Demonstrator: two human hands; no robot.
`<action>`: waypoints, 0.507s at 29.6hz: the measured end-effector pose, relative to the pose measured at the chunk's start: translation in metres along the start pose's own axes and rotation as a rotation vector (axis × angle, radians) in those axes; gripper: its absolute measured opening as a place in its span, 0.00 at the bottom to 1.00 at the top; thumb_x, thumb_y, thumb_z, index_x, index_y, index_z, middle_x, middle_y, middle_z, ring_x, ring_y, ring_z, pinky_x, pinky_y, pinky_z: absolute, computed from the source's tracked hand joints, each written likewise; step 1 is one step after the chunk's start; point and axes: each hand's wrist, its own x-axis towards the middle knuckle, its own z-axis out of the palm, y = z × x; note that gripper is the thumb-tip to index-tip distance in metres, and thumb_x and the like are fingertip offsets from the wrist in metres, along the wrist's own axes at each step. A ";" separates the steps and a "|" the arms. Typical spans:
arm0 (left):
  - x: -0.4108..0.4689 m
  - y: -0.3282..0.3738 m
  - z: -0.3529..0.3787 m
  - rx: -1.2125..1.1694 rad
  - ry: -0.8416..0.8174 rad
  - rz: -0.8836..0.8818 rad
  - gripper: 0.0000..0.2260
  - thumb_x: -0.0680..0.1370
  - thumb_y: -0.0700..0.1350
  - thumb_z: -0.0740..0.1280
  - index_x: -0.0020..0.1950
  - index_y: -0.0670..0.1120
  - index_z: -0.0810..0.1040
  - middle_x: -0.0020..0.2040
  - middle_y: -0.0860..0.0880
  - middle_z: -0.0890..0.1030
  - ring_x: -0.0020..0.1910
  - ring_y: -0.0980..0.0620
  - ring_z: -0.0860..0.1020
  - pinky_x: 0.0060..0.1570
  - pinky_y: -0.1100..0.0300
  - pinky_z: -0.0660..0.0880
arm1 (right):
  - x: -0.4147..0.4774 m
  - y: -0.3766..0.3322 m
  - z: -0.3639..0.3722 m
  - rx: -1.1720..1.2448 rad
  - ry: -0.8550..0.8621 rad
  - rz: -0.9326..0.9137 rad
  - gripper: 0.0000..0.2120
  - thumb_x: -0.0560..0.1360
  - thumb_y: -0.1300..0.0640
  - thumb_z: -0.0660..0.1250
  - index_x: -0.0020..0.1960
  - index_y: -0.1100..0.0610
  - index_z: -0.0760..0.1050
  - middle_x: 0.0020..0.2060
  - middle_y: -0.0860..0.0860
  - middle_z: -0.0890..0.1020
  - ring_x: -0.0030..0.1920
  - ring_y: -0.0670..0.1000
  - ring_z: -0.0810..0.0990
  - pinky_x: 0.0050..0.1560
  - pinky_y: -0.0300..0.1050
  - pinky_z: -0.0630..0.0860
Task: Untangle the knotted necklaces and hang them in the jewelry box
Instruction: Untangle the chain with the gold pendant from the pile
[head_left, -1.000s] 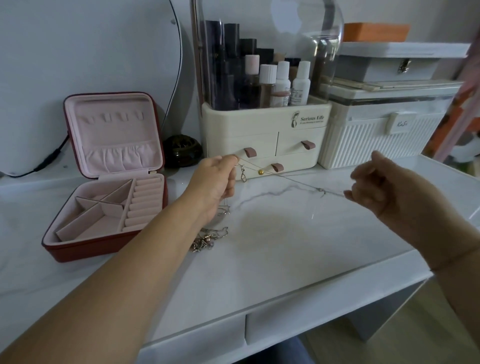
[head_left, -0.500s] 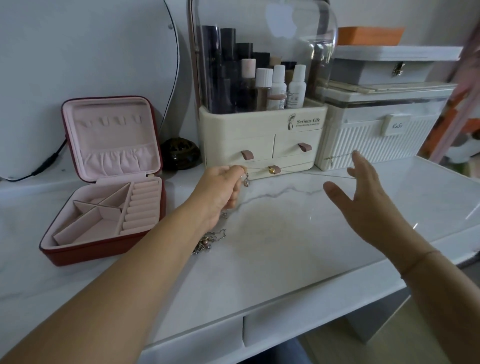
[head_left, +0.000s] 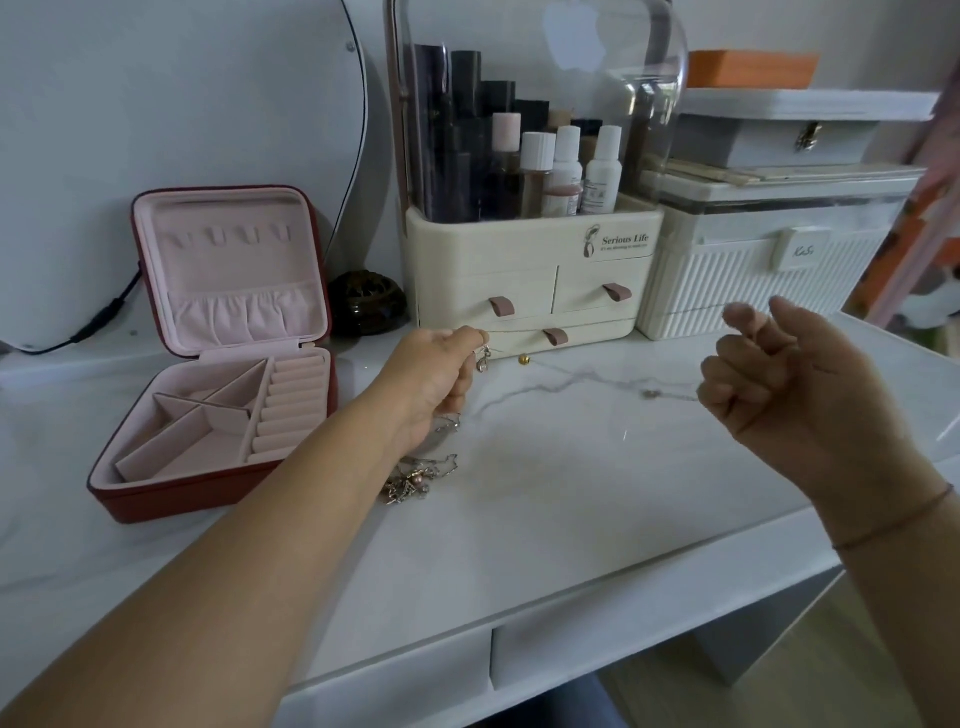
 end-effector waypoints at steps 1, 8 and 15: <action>0.000 0.000 -0.001 0.015 0.001 0.007 0.17 0.78 0.43 0.63 0.30 0.47 0.63 0.21 0.54 0.60 0.19 0.55 0.56 0.19 0.68 0.54 | 0.001 0.000 -0.002 -0.127 0.005 -0.015 0.16 0.78 0.50 0.56 0.37 0.53 0.77 0.23 0.46 0.60 0.26 0.46 0.58 0.29 0.36 0.68; -0.003 0.003 -0.008 0.113 -0.041 0.080 0.05 0.76 0.44 0.69 0.44 0.43 0.81 0.22 0.54 0.60 0.22 0.56 0.55 0.22 0.65 0.54 | 0.001 -0.011 -0.006 -0.313 -0.061 -0.074 0.16 0.76 0.52 0.58 0.32 0.52 0.76 0.27 0.49 0.51 0.24 0.44 0.54 0.25 0.35 0.57; -0.006 0.006 -0.010 0.246 -0.148 0.099 0.12 0.77 0.52 0.66 0.44 0.43 0.79 0.23 0.53 0.60 0.22 0.55 0.56 0.24 0.64 0.55 | 0.008 -0.018 -0.006 -0.083 -0.113 0.011 0.11 0.75 0.53 0.58 0.48 0.51 0.79 0.25 0.46 0.52 0.25 0.45 0.49 0.22 0.34 0.53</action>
